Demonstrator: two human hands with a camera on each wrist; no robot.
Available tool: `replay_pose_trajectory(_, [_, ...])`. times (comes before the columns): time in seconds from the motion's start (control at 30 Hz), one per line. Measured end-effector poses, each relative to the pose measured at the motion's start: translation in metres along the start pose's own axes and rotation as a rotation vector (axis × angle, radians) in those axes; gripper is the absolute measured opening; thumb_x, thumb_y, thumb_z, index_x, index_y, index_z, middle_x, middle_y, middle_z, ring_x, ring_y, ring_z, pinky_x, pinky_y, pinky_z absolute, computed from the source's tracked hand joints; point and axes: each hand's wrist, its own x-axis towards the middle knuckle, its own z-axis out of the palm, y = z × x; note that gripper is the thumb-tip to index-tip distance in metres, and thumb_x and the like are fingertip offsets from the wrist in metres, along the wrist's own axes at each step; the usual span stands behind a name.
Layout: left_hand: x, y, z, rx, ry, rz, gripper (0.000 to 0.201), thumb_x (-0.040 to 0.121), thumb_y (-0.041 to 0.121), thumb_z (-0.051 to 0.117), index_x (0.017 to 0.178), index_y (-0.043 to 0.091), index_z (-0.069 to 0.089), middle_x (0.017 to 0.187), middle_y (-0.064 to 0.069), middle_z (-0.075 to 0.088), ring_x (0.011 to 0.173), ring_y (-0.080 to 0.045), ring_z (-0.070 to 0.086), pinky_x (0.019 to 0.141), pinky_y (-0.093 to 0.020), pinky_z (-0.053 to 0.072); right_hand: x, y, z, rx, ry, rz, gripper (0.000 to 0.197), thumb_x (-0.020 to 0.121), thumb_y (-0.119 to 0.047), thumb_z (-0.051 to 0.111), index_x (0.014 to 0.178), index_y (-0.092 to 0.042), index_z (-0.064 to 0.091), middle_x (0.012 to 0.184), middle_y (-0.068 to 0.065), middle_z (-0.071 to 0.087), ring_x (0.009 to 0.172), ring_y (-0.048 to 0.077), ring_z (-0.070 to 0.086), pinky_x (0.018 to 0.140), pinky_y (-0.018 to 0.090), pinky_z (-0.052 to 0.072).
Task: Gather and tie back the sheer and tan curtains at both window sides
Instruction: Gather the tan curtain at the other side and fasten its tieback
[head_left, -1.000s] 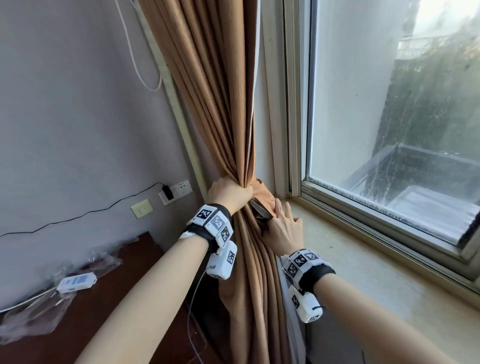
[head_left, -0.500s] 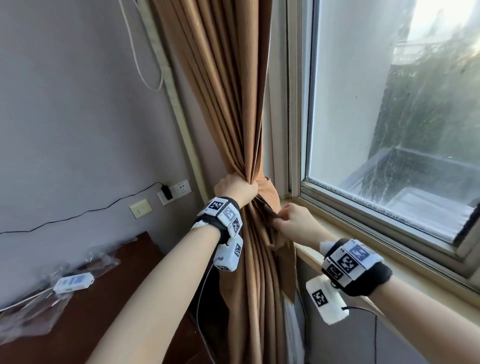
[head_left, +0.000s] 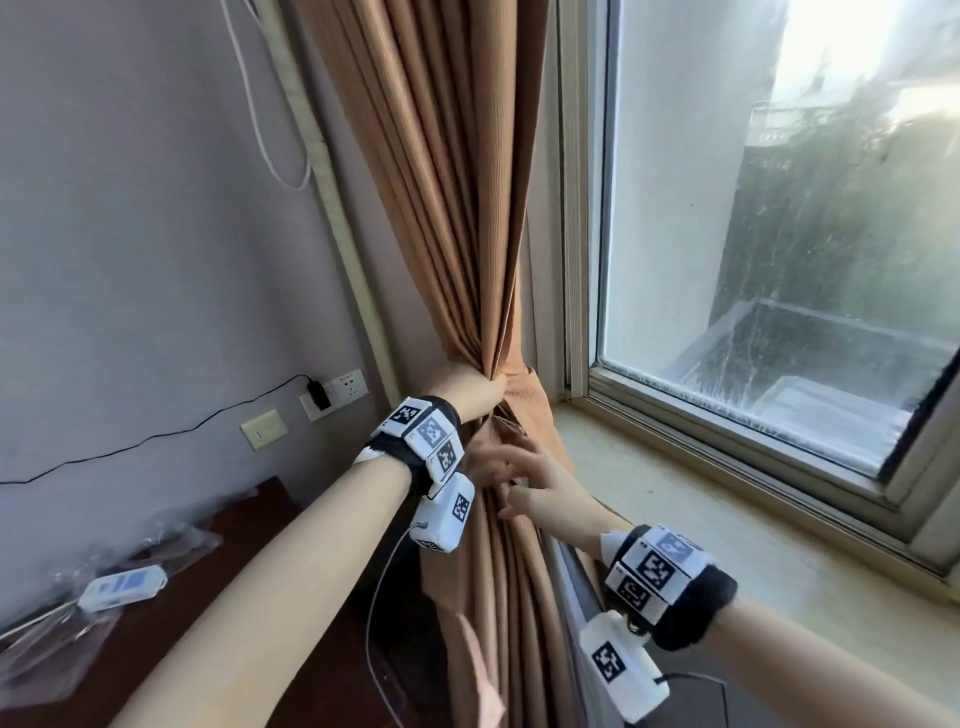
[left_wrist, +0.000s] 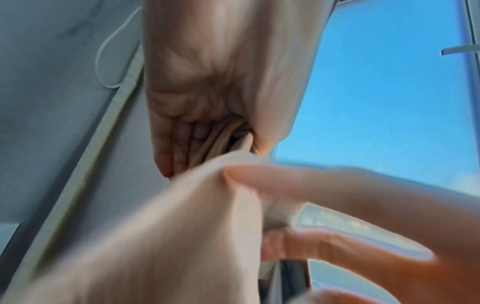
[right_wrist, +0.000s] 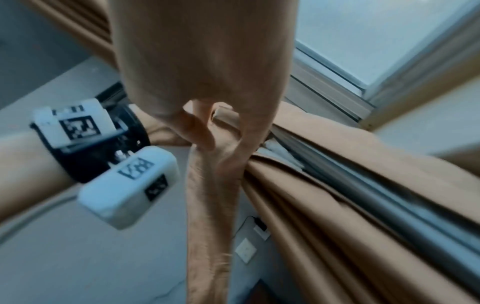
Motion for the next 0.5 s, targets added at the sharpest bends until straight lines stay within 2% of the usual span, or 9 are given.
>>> replay_pose_trajectory(0.07, [-0.003,-0.002,-0.003,-0.012,-0.020,-0.009,0.044,0.088,0.042,0.055,0.119,0.011,0.063,0.125,-0.012,0.063,0.116,-0.029,0.058,0.096,-0.030,0.047,0.014,0.006,0.000,-0.400,0.123,-0.100,0.064,0.082,-0.013,0.057,0.138,-0.041,0.046,0.123,-0.002,0.044,0.103,0.011,0.050,0.092,0.019,0.040])
replay_pose_trajectory(0.1, [-0.005,-0.002,-0.004,-0.011,-0.025,-0.010,0.043,0.089,0.041,0.055,0.119,0.011,0.063,0.125,-0.012,0.063,0.116,-0.029,0.058,0.094,-0.029,0.045,0.020,0.005,0.000,-0.545,0.191,-0.156,0.062,0.084,-0.017,0.060,0.139,-0.041,0.046,0.115,-0.003,0.044,0.101,0.013,0.048,0.090,0.021,0.039])
replay_pose_trajectory(0.2, [-0.010,-0.003,-0.010,-0.025,-0.046,-0.008,0.040,0.090,0.037,0.054,0.119,0.010,0.061,0.126,-0.012,0.062,0.117,-0.028,0.057,0.092,-0.028,0.044,0.034,0.000,0.003,-0.763,0.307,-0.271,0.034,0.087,-0.025,0.060,0.120,-0.035,0.061,0.107,-0.001,0.052,0.095,0.019,0.052,0.074,0.034,0.047])
replay_pose_trajectory(0.27, [-0.013,-0.005,-0.013,-0.039,-0.053,-0.002,0.040,0.090,0.037,0.055,0.120,0.009,0.060,0.125,-0.013,0.062,0.117,-0.028,0.057,0.094,-0.029,0.045,0.036,-0.007,0.003,-0.805,0.317,-0.344,0.016,0.091,-0.032,0.058,0.106,-0.030,0.064,0.105,0.000,0.056,0.087,0.021,0.056,0.066,0.035,0.048])
replay_pose_trajectory(0.4, [-0.019,-0.011,-0.019,-0.063,-0.062,-0.012,0.042,0.090,0.038,0.055,0.120,0.009,0.060,0.124,-0.012,0.062,0.116,-0.028,0.057,0.095,-0.030,0.046,0.041,-0.003,-0.001,-0.812,0.354,-0.565,0.015,0.091,-0.026,0.056,0.098,-0.022,0.069,0.088,0.001,0.061,0.069,0.022,0.059,0.052,0.028,0.049])
replay_pose_trajectory(0.47, [-0.020,-0.012,-0.020,-0.086,-0.080,-0.012,0.040,0.088,0.039,0.056,0.116,0.011,0.063,0.122,-0.011,0.064,0.114,-0.027,0.058,0.093,-0.029,0.046,0.045,-0.001,-0.001,-0.804,0.424,-0.582,0.016,0.088,-0.030,0.058,0.096,-0.024,0.070,0.091,0.000,0.059,0.072,0.023,0.058,0.053,0.034,0.051])
replay_pose_trajectory(0.5, [-0.020,-0.013,-0.022,-0.105,-0.086,-0.011,0.037,0.087,0.039,0.058,0.112,0.012,0.064,0.119,-0.011,0.065,0.112,-0.026,0.059,0.092,-0.028,0.046,0.048,-0.001,-0.001,-0.800,0.459,-0.597,0.012,0.086,-0.030,0.064,0.092,-0.022,0.070,0.093,0.002,0.056,0.078,0.023,0.055,0.059,0.037,0.051])
